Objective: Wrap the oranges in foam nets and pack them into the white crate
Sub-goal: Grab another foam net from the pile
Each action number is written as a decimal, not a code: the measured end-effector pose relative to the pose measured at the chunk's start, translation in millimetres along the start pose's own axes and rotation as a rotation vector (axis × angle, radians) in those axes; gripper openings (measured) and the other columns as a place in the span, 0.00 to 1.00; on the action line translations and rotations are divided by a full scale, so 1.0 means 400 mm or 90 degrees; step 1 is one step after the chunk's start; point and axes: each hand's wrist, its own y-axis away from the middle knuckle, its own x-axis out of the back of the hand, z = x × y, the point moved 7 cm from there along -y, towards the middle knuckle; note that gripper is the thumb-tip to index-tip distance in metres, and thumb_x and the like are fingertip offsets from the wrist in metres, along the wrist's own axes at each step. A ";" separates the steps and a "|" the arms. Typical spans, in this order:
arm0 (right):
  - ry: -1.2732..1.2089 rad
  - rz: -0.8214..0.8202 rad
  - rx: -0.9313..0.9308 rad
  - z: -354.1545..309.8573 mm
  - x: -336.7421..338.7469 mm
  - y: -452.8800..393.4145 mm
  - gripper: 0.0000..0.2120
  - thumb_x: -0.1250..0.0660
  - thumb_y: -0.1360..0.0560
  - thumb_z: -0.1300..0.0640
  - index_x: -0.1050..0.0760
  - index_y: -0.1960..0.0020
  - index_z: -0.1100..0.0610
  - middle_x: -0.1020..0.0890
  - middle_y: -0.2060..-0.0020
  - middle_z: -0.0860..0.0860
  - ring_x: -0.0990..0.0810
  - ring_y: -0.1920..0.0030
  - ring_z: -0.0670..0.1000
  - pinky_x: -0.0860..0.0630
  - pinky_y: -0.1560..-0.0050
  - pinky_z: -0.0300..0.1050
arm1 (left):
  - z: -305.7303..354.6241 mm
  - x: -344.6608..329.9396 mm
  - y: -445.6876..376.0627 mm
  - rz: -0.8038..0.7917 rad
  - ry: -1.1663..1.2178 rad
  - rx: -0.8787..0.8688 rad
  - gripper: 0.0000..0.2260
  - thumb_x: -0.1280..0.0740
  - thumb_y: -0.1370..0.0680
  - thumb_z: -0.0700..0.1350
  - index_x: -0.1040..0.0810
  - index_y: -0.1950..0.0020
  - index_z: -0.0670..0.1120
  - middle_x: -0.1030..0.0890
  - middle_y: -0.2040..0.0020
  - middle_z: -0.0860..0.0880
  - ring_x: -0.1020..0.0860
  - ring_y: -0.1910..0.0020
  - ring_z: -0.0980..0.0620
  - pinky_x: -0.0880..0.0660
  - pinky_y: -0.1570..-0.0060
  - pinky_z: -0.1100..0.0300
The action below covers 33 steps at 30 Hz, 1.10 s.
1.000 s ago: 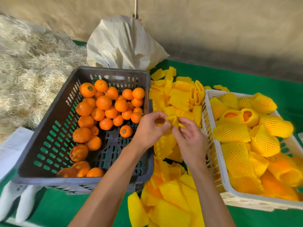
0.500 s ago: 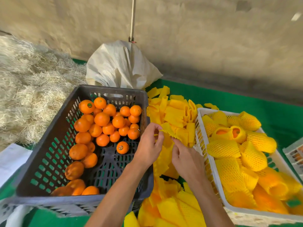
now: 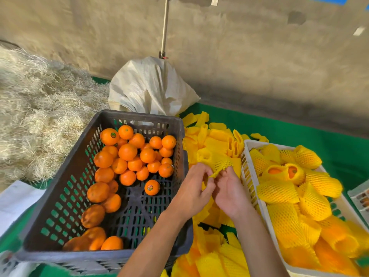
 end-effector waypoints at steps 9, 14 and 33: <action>-0.067 -0.021 0.119 -0.048 -0.037 -0.047 0.20 0.48 0.19 0.59 0.24 0.34 0.63 0.18 0.40 0.59 0.18 0.41 0.58 0.22 0.37 0.54 | -0.037 0.009 -0.002 0.021 0.098 0.144 0.06 0.39 0.22 0.48 0.31 0.56 0.47 0.29 0.61 0.52 0.32 0.62 0.54 0.34 0.62 0.52; -0.069 0.047 0.115 -0.020 0.011 -0.131 0.18 0.48 0.17 0.62 0.23 0.35 0.61 0.18 0.42 0.59 0.16 0.46 0.55 0.18 0.43 0.48 | -0.056 0.035 -0.066 -0.043 0.173 0.139 0.02 0.36 0.19 0.42 0.25 0.49 0.44 0.23 0.55 0.54 0.26 0.62 0.58 0.29 0.63 0.62; 0.014 -0.024 0.057 0.013 0.059 -0.088 0.23 0.38 0.21 0.57 0.28 0.27 0.55 0.23 0.30 0.56 0.24 0.31 0.59 0.22 0.38 0.51 | -0.642 0.175 0.076 -0.395 -0.397 0.564 0.36 0.21 0.26 0.51 0.34 0.23 0.53 0.35 0.28 0.40 0.25 0.36 0.34 0.24 0.38 0.45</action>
